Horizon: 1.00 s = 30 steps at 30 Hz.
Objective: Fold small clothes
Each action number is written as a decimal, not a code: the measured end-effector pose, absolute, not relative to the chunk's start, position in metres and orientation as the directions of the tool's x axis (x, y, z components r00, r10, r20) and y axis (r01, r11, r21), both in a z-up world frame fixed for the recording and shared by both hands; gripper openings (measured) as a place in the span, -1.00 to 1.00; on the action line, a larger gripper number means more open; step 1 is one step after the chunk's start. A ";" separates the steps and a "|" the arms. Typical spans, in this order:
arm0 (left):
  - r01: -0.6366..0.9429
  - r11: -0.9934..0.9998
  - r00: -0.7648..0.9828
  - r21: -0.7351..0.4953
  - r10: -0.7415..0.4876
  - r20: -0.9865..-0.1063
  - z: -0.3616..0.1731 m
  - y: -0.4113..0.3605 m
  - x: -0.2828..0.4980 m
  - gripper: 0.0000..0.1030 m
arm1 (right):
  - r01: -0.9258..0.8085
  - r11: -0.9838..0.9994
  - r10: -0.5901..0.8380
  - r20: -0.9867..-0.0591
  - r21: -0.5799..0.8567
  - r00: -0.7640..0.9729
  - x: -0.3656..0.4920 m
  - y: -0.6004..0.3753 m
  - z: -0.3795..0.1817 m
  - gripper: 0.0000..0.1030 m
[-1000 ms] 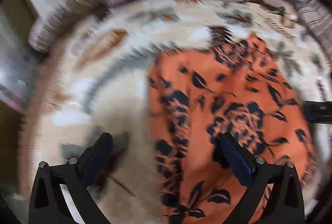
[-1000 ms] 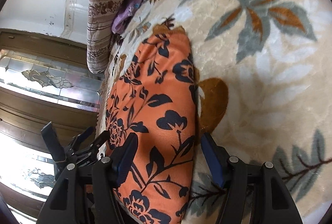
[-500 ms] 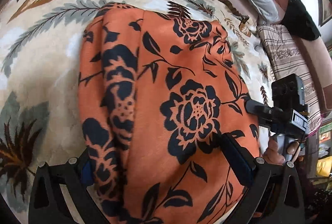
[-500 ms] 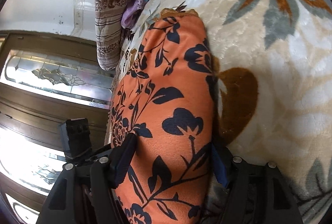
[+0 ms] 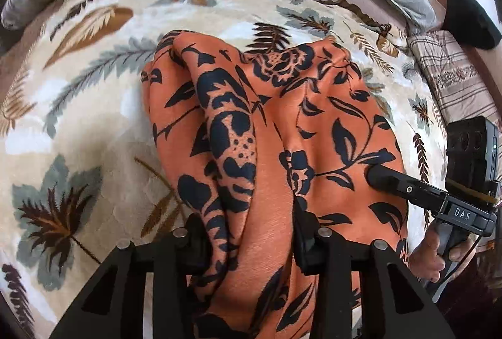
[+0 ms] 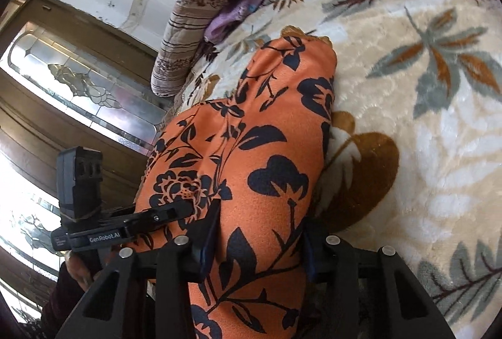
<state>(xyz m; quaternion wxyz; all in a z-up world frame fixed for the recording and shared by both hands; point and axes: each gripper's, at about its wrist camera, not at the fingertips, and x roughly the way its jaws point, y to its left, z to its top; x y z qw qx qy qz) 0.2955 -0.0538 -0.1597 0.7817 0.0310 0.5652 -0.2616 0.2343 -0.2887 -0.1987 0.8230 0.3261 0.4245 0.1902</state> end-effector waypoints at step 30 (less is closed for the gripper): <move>0.394 0.862 0.215 -0.319 -0.424 -0.880 -0.174 -0.057 0.276 -0.24 | 0.062 0.675 0.590 -0.589 0.735 0.552 0.227 -0.313 -0.210 -0.09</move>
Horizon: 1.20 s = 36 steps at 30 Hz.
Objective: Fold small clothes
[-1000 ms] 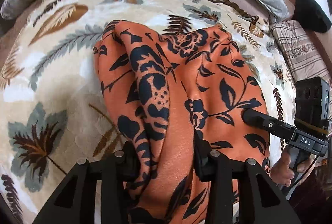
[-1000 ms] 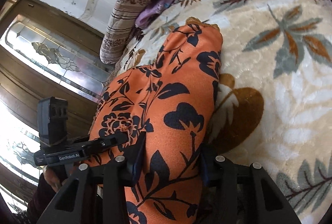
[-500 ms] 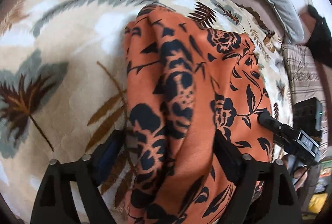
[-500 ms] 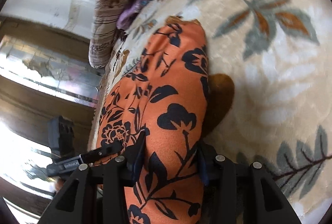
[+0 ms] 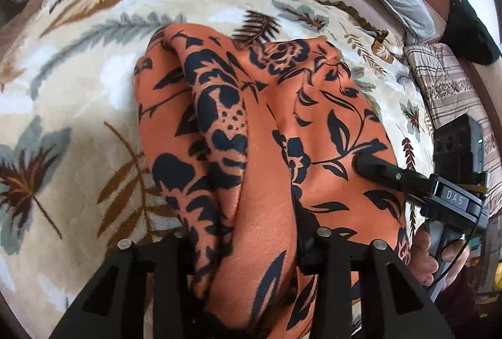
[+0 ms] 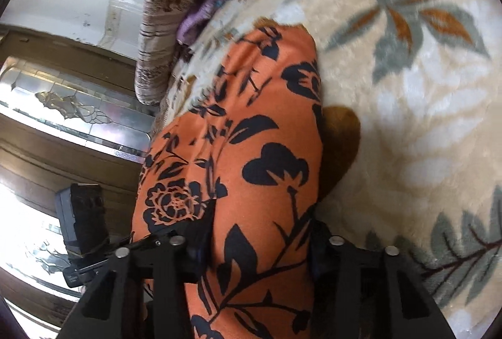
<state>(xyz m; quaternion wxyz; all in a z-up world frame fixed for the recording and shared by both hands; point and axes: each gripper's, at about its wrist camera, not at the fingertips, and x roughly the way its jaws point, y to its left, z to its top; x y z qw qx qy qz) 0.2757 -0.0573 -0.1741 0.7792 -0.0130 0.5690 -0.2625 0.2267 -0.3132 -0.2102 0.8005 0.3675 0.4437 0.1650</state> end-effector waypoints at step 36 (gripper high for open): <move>0.563 0.824 0.498 0.058 -0.283 -0.819 -0.090 -0.187 0.133 -0.25 | -0.028 0.723 0.448 -0.438 0.690 0.780 0.086 -0.397 -0.139 -0.11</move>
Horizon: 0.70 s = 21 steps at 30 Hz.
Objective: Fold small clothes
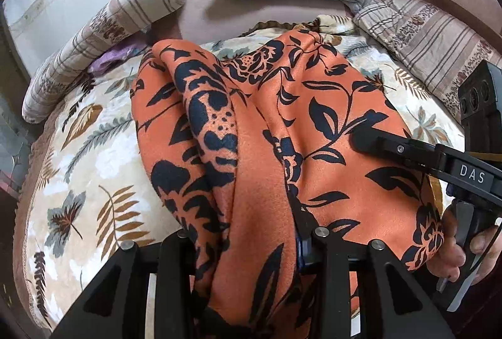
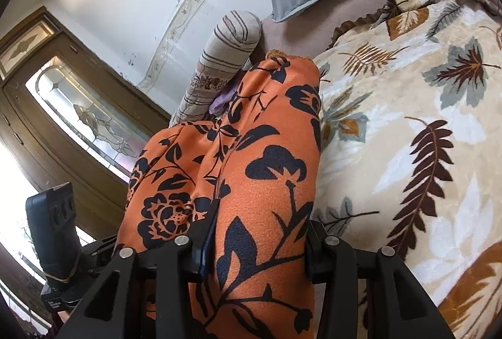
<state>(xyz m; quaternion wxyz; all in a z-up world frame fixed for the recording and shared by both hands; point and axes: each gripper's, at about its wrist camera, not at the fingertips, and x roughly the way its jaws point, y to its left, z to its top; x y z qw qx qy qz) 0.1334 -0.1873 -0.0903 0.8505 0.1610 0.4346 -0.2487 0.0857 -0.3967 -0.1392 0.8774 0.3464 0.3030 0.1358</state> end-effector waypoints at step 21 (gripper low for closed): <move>0.472 0.882 0.389 -0.011 -0.219 -0.895 -0.162 -0.148 0.171 -0.19 | 0.085 0.716 0.481 -0.579 0.693 0.658 0.130 -0.356 -0.207 -0.11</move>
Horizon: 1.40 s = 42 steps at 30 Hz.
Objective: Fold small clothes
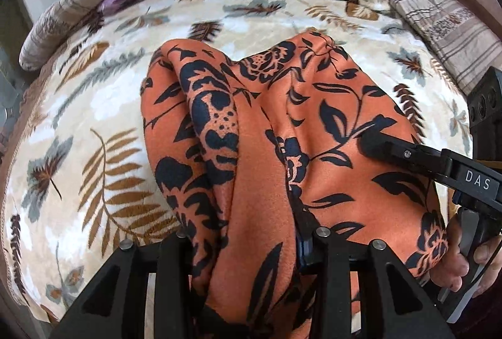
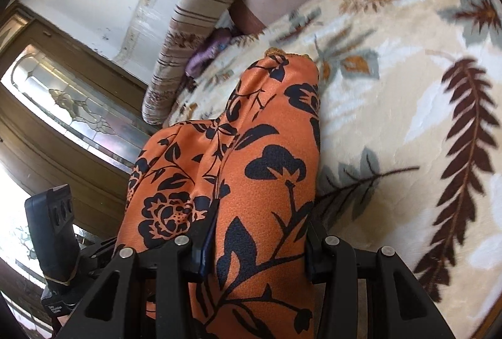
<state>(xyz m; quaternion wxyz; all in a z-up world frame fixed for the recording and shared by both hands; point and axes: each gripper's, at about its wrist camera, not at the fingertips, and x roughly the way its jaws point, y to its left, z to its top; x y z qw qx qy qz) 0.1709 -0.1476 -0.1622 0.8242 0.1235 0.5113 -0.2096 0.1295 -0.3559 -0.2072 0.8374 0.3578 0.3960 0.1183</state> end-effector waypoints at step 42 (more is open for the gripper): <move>0.301 0.923 0.352 -0.241 -0.342 -0.871 -0.174 -0.031 0.187 1.00 | -0.011 0.895 0.360 -0.707 0.446 0.609 0.084 -0.310 -0.157 -0.26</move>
